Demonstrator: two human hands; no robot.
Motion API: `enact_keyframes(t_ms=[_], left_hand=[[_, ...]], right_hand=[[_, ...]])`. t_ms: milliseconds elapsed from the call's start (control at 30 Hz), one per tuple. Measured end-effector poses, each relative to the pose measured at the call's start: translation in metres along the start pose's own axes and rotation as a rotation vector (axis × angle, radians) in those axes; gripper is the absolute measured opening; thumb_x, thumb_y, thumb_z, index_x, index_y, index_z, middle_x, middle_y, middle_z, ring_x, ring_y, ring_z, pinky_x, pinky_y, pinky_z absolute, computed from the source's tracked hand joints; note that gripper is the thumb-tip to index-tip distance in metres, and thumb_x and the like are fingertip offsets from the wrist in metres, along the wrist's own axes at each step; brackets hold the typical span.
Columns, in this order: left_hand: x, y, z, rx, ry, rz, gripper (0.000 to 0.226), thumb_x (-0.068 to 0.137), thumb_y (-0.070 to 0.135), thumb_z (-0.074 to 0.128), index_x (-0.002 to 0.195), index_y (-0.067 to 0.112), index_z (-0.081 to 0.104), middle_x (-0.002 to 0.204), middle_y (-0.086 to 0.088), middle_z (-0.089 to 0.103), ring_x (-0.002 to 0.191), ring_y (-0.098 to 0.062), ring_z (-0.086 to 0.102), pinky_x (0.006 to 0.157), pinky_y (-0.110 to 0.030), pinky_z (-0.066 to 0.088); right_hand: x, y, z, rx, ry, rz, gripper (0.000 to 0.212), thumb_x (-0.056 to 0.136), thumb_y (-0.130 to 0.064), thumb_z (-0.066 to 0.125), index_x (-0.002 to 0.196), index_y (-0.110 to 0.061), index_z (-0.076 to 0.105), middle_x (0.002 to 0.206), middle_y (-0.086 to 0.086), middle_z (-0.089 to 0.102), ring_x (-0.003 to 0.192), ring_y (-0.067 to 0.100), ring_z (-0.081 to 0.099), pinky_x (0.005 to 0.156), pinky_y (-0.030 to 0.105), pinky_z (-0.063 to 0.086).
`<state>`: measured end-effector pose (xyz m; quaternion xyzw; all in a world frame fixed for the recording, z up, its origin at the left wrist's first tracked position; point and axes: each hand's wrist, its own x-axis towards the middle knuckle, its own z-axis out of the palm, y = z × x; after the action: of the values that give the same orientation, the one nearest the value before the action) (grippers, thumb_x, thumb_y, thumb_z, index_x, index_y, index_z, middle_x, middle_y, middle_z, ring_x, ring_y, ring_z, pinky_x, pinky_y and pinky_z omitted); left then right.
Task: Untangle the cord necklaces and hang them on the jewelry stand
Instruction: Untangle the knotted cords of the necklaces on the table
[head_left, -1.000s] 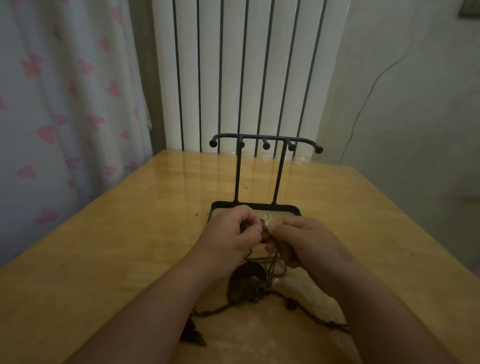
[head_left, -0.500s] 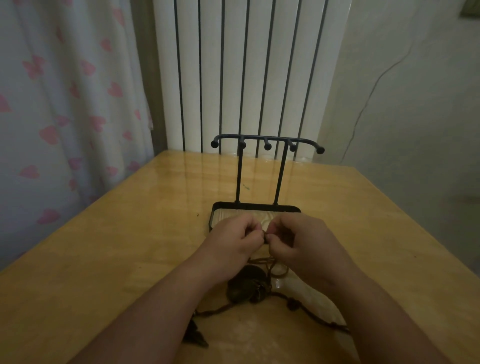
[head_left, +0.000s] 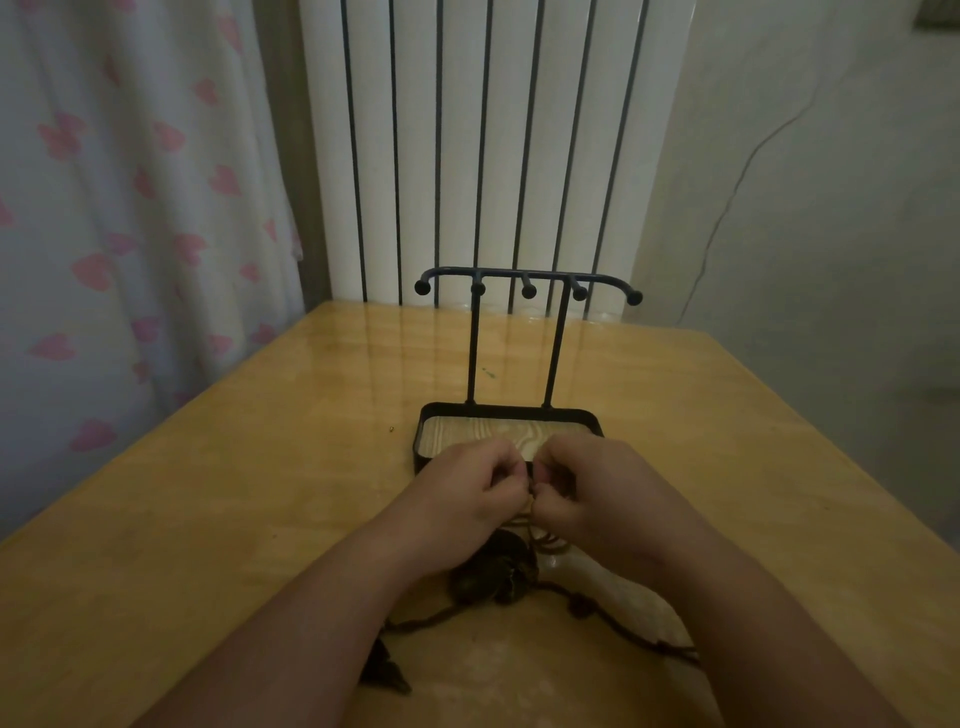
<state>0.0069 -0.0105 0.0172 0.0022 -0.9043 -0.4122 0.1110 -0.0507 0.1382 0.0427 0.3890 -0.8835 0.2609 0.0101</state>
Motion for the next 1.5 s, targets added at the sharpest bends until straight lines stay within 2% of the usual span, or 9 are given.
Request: enact_keyframes(t_ms=[233,533,667,800,967,1167,1500], left_hand=[[0.0011,0.0026,-0.0021,-0.094,0.091,0.007,0.018,0.092,0.023,0.057,0.078,0.034,0.060,0.074,0.009,0.061,0.069,-0.003,0.055,0.063,-0.023,0.043],[0.0016,-0.0012,-0.0016,-0.174,0.198,0.045,0.022,0.090,0.019,0.061,0.073,0.032,0.062,0.071,0.008,0.060,0.069,-0.007,0.057,0.067,-0.029,0.052],[0.0011,-0.0013,-0.0021,-0.160,0.196,0.070,0.020,0.090,0.020,0.062,0.075,0.033,0.062,0.071,0.010,0.060,0.067,-0.003,0.056,0.062,-0.020,0.047],[0.0009,0.0000,-0.0016,-0.146,0.221,0.076,0.016,0.089,0.021,0.063,0.078,0.033,0.062,0.074,0.008,0.061,0.068,-0.002,0.056,0.062,-0.019,0.046],[0.0020,-0.0012,-0.0023,-0.180,0.176,0.086,0.021,0.089,0.017,0.060,0.075,0.032,0.059,0.071,0.009,0.058,0.065,-0.001,0.052,0.061,-0.021,0.044],[0.0039,-0.0042,-0.0030,-0.154,0.160,0.097,0.022,0.090,0.015,0.057,0.074,0.031,0.055,0.068,0.010,0.053,0.061,0.000,0.047,0.057,-0.019,0.038],[0.0034,-0.0034,-0.0028,-0.163,0.171,0.072,0.021,0.088,0.014,0.058,0.075,0.030,0.057,0.071,0.008,0.056,0.063,-0.001,0.049,0.057,-0.017,0.042]], right_hand=[[-0.0009,0.0006,0.0051,0.165,0.120,-0.003,0.009,0.086,-0.026,0.059,0.078,-0.025,0.055,0.070,-0.005,0.055,0.059,0.005,0.046,0.055,0.023,0.041],[-0.0001,0.0009,0.0029,0.224,0.154,-0.021,0.011,0.087,-0.022,0.061,0.079,-0.029,0.059,0.067,-0.008,0.055,0.062,-0.004,0.049,0.055,0.014,0.042],[-0.0006,0.0014,0.0033,0.224,0.169,-0.020,0.011,0.086,-0.022,0.061,0.078,-0.028,0.059,0.067,-0.009,0.055,0.063,-0.004,0.049,0.056,0.011,0.042],[-0.0001,0.0023,0.0039,0.212,0.167,-0.019,0.012,0.086,-0.022,0.061,0.076,-0.028,0.057,0.066,-0.009,0.054,0.060,-0.003,0.048,0.052,0.012,0.041],[-0.0001,0.0013,0.0030,0.234,0.145,-0.035,0.013,0.086,-0.020,0.061,0.076,-0.028,0.057,0.065,-0.010,0.053,0.059,-0.003,0.048,0.053,0.012,0.041],[-0.0002,0.0017,0.0033,0.204,0.200,-0.052,0.011,0.082,-0.023,0.064,0.079,-0.032,0.060,0.071,-0.010,0.056,0.066,-0.003,0.051,0.058,0.014,0.044],[-0.0001,0.0008,0.0049,0.163,0.166,-0.053,0.013,0.084,-0.023,0.062,0.075,-0.031,0.058,0.069,-0.010,0.055,0.064,0.001,0.050,0.054,0.018,0.042]])
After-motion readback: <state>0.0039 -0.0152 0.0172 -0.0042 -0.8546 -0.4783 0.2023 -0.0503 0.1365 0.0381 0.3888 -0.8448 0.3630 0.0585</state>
